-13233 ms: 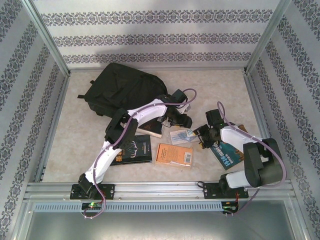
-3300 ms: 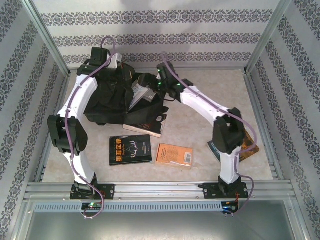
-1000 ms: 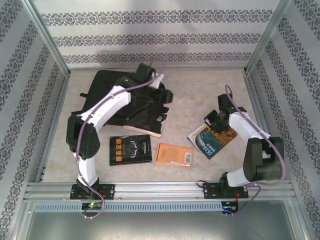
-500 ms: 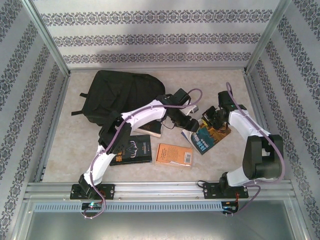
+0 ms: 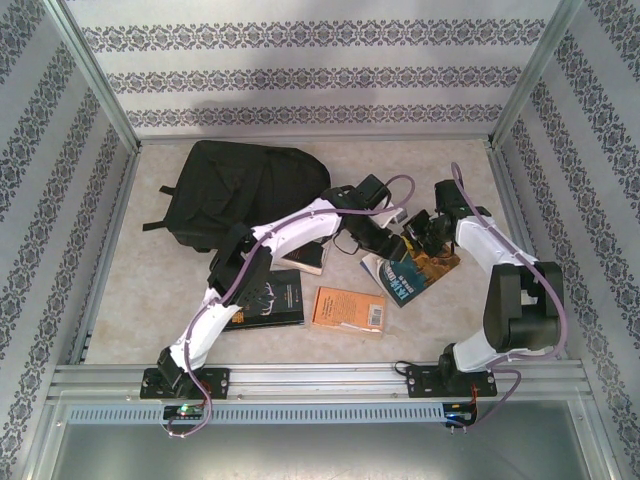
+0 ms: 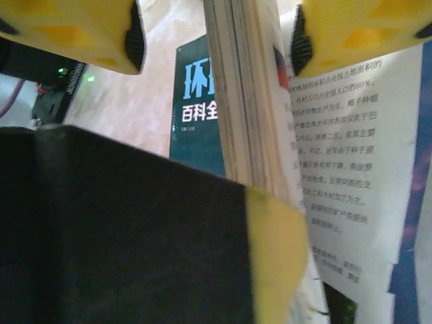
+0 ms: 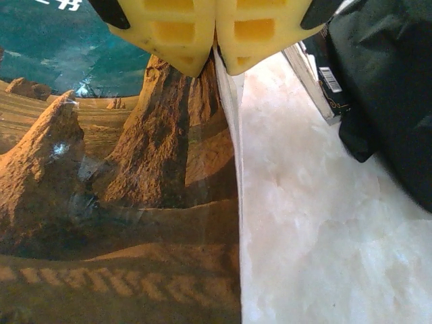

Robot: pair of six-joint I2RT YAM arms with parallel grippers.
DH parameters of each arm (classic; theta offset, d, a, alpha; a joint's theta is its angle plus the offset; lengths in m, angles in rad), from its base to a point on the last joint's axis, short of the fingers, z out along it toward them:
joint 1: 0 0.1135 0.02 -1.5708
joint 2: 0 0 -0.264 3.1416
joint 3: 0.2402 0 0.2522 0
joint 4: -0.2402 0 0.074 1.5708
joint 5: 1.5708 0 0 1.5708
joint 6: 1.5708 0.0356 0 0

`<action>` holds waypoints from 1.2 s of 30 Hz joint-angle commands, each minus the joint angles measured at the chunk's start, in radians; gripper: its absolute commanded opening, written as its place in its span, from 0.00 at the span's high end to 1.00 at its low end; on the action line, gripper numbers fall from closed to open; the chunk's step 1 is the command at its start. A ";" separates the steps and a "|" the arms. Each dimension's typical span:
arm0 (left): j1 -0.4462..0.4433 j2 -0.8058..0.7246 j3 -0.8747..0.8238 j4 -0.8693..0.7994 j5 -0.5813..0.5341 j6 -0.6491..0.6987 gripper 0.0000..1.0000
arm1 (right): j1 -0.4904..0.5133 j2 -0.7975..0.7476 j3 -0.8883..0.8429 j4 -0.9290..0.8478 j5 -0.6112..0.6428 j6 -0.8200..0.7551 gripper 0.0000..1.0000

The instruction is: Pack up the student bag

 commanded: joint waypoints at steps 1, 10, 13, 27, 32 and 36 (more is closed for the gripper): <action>-0.026 0.020 0.037 -0.050 -0.052 0.046 0.57 | -0.005 0.009 0.031 0.010 -0.025 0.020 1.00; -0.021 -0.002 0.044 -0.034 -0.089 0.059 1.00 | -0.017 -0.068 0.047 -0.033 0.021 0.006 0.71; -0.001 -0.016 0.039 -0.001 -0.046 0.004 1.00 | -0.025 -0.142 0.043 -0.081 0.097 -0.027 0.41; 0.107 -0.048 -0.115 0.425 0.244 -0.520 1.00 | -0.243 -0.458 -0.328 0.064 0.033 -0.069 0.08; 0.132 -0.059 -0.185 0.621 0.269 -0.777 1.00 | -0.277 -0.416 -0.404 0.156 -0.074 -0.022 0.05; 0.148 -0.059 -0.249 0.811 0.293 -0.966 1.00 | -0.294 -0.377 -0.453 0.263 -0.152 0.035 0.05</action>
